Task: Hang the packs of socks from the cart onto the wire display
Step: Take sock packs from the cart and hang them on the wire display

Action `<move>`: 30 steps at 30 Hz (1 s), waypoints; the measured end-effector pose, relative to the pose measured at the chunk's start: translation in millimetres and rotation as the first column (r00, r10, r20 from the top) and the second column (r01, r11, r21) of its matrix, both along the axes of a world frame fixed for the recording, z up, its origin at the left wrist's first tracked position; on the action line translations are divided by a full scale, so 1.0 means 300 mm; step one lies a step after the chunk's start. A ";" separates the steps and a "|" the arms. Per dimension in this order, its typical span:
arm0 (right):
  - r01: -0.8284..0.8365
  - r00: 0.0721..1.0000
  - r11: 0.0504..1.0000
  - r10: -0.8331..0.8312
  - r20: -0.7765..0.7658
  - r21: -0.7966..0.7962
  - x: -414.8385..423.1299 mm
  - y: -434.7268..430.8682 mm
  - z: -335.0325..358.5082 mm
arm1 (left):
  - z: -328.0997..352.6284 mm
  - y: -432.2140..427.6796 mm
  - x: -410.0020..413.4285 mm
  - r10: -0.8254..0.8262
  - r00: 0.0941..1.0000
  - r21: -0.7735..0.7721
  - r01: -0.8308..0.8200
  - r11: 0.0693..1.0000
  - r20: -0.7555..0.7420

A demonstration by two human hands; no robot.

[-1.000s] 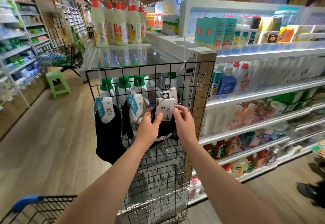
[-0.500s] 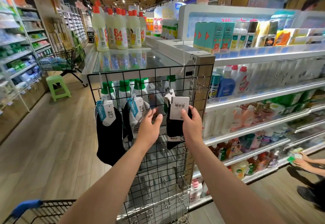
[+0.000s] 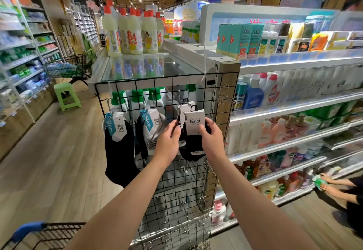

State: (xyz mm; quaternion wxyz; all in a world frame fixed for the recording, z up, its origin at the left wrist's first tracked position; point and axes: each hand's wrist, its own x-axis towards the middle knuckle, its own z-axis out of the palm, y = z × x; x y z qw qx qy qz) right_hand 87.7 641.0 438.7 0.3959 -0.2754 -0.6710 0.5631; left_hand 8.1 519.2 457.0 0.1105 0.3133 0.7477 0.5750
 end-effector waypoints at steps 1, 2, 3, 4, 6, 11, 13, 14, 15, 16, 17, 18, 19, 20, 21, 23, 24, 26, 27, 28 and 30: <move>-0.007 1.000 1.000 0.007 -0.005 0.010 -0.007 -0.002 0.013 | 0.002 0.006 0.002 0.003 1.000 -0.005 -0.003 1.000 0.005; -0.018 1.000 0.999 0.018 -0.012 0.026 -0.014 -0.003 0.025 | 0.002 0.012 0.004 0.009 1.000 -0.011 -0.009 1.000 0.007; -0.025 1.000 0.999 0.025 -0.014 0.046 -0.024 0.001 0.031 | 0.003 0.018 0.004 0.017 1.000 -0.020 -0.017 1.000 0.006; -0.027 1.000 0.998 0.028 -0.012 0.065 -0.029 -0.002 0.044 | 0.004 0.021 0.005 0.025 1.000 -0.025 -0.025 0.999 0.010; -0.034 0.999 0.994 0.034 0.003 0.103 -0.044 0.004 0.055 | 0.007 0.025 0.001 0.036 0.999 -0.024 -0.036 0.999 0.013; -0.066 0.997 0.988 0.062 0.035 0.139 -0.061 0.012 0.068 | 0.012 0.025 -0.010 0.066 0.998 -0.046 -0.065 0.997 0.007; -0.072 0.996 0.985 0.063 0.061 0.154 -0.074 0.012 0.065 | 0.010 0.026 -0.010 0.073 0.997 -0.056 -0.073 0.996 -0.002; -0.073 0.995 0.985 0.061 0.082 0.154 -0.080 0.011 0.064 | 0.008 0.026 -0.012 0.072 0.997 -0.061 -0.073 0.996 -0.009; -0.067 0.993 0.985 0.050 0.108 0.157 -0.089 0.012 0.058 | 0.005 0.026 -0.014 0.072 0.997 -0.064 -0.072 0.995 -0.013; -0.060 0.991 0.984 0.038 0.130 0.167 -0.097 0.015 0.051 | 0.003 0.025 -0.017 0.070 0.997 -0.071 -0.071 0.995 -0.020; -0.049 0.989 0.983 0.022 0.149 0.176 -0.101 0.015 0.047 | 0.001 0.022 -0.018 0.068 0.997 -0.078 -0.070 0.994 -0.029; -0.034 0.987 0.982 0.004 0.161 0.184 -0.105 0.017 0.041 | -0.002 0.020 -0.020 0.066 0.997 -0.082 -0.069 0.994 -0.042; -0.019 0.985 0.982 -0.014 0.171 0.190 -0.107 0.018 0.038 | -0.006 0.017 -0.022 0.063 0.996 -0.087 -0.068 0.994 -0.056; -0.005 0.983 0.981 -0.031 0.181 0.196 -0.105 0.017 0.038 | -0.010 0.014 -0.024 0.060 0.996 -0.093 -0.066 0.993 -0.069; 0.008 0.980 0.980 -0.047 0.193 0.197 -0.102 0.017 0.036 | -0.015 0.012 -0.027 0.059 0.995 -0.098 -0.067 0.993 -0.078; 0.050 0.977 0.985 -0.083 0.195 0.167 -0.092 0.008 0.028 | -0.019 0.008 -0.030 0.056 0.995 -0.105 -0.065 0.992 -0.086; 0.085 0.980 0.988 -0.107 0.169 0.128 -0.085 -0.002 0.020 | -0.021 0.006 -0.033 0.051 0.995 -0.107 -0.060 0.992 -0.086; 0.193 0.970 0.976 -0.205 0.129 0.098 -0.071 -0.026 -0.004 | -0.019 -0.002 -0.034 0.046 0.995 -0.112 -0.055 0.992 -0.084; 0.248 0.956 0.961 -0.263 0.131 0.121 -0.063 -0.041 -0.021 | -0.019 -0.008 -0.034 0.051 0.995 -0.111 -0.060 0.992 -0.081; 0.295 0.942 0.944 -0.313 0.119 0.145 -0.052 -0.059 -0.038 | -0.022 -0.016 -0.034 0.058 0.996 -0.095 -0.065 0.993 -0.074; 0.340 0.931 0.925 -0.357 0.078 0.170 -0.027 -0.102 -0.072 | -0.034 -0.045 -0.023 0.052 0.998 -0.001 -0.052 0.999 -0.037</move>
